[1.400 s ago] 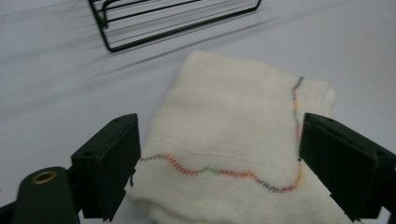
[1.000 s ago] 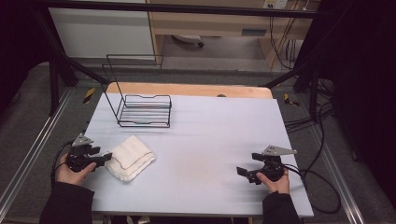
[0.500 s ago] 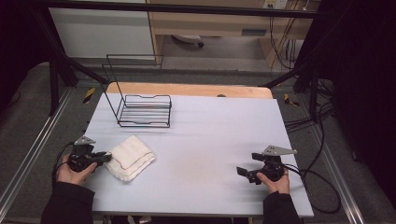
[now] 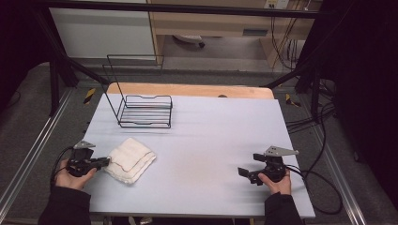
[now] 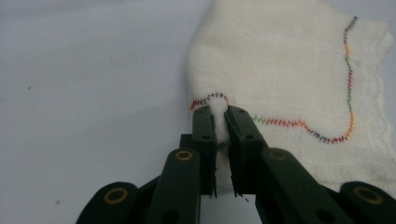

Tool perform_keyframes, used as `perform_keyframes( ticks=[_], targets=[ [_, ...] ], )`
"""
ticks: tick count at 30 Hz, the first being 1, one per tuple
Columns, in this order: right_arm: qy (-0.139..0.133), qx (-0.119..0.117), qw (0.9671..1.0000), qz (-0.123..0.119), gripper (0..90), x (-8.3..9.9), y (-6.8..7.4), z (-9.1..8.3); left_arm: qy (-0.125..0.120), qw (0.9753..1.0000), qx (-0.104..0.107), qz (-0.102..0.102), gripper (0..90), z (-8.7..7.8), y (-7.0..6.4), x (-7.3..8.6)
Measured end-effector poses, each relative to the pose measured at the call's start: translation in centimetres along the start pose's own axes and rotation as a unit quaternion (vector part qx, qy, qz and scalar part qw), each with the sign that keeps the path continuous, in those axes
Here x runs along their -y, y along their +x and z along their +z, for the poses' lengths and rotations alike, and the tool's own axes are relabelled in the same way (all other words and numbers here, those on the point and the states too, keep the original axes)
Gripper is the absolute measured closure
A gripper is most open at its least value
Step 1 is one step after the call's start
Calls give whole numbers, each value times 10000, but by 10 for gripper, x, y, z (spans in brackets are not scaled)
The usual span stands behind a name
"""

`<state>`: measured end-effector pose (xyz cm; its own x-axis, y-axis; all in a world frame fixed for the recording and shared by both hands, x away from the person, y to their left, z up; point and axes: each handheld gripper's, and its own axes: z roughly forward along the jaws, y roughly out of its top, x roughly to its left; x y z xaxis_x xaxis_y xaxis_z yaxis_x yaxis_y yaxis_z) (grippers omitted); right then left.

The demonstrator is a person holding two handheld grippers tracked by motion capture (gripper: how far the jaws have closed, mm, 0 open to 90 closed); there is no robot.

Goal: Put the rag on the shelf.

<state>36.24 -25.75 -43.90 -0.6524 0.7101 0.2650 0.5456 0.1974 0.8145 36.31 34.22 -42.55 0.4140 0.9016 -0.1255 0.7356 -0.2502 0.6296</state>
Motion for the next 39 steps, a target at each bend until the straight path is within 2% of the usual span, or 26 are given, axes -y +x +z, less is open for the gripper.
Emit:
perform_keyframes(
  ticks=[5, 9, 10, 11, 14, 15, 16, 17, 19, 20, 21, 22, 23, 24, 26, 33, 36, 37, 38, 39],
  targets=[
    [4, 13, 10000, -2, 5, 0, 0, 1, -102, 9998, -51, 177, 805, -7, -8, 13],
    [23, 19, 10000, 8, 5, 0, 0, 1, -89, 9993, -153, 329, 765, -5, -9, 14],
    [16, 32, 10000, -2, 5, 0, 0, 1, -119, 9992, -155, 343, 689, -5, -9, 14],
    [16, 32, 10000, -2, 5, 0, 0, 1, -146, 9992, -135, 340, 689, -5, -8, 13],
    [6, 39, 10000, 1, 5, 0, 0, 0, -292, 9990, -102, 329, 539, -9, -7, 7],
    [6, 39, 10000, 1, 5, 0, 0, 0, -321, 9989, -77, 326, 539, -11, -7, 4],
    [18, 43, 10000, -8, 5, 0, 1, 1, -383, 9987, -68, 332, 465, -12, -6, 0],
    [27, 41, 10000, -2, 5, 0, 1, 1, -448, 9984, -77, 350, 430, -13, -6, -3],
    [25, 39, 10000, 2, 5, 0, 1, 1, -562, 9975, -114, 410, 398, -14, -6, -11],
    [26, 45, 10000, -3, 5, 0, 1, 1, -594, 9972, -131, 437, 336, -15, -6, -15],
    [26, 45, 10000, -3, 5, 0, 1, 1, -598, 9972, -119, 436, 336, -14, -5, -19],
    [20, 43, 10000, -1, 5, 0, 1, 1, -606, 9974, -99, 390, 288, -13, -4, -22],
    [20, 43, 10000, -1, 5, 0, 1, 1, -614, 9974, -68, 364, 288, -12, -3, -26],
    [35, 44, 10000, -14, 5, 0, 1, 1, -610, 9976, -41, 339, 243, -10, -1, -29],
    [37, 40, 10000, 16, 5, 0, 1, 1, -582, 9978, -6, 305, 209, -6, 0, -35],
    [44, 51, 10000, -18, 5, 0, 1, 1, -353, 9988, 56, 326, 200, 18, 4, -50],
    [50, 56, 10000, -17, 5, 0, 1, 1, -277, 9990, -19, 357, 227, 28, 4, -55],
    [55, 53, 10000, -27, 5, 0, 1, 2, -274, 9988, -60, 389, 267, 31, 4, -57],
    [55, 53, 10000, -27, 5, 0, 1, 2, -295, 9985, -119, 434, 267, 34, 4, -59],
    [59, 58, 10000, -21, 5, 0, 1, 2, -298, 9982, -174, 484, 318, 36, 3, -60]
  ],
)
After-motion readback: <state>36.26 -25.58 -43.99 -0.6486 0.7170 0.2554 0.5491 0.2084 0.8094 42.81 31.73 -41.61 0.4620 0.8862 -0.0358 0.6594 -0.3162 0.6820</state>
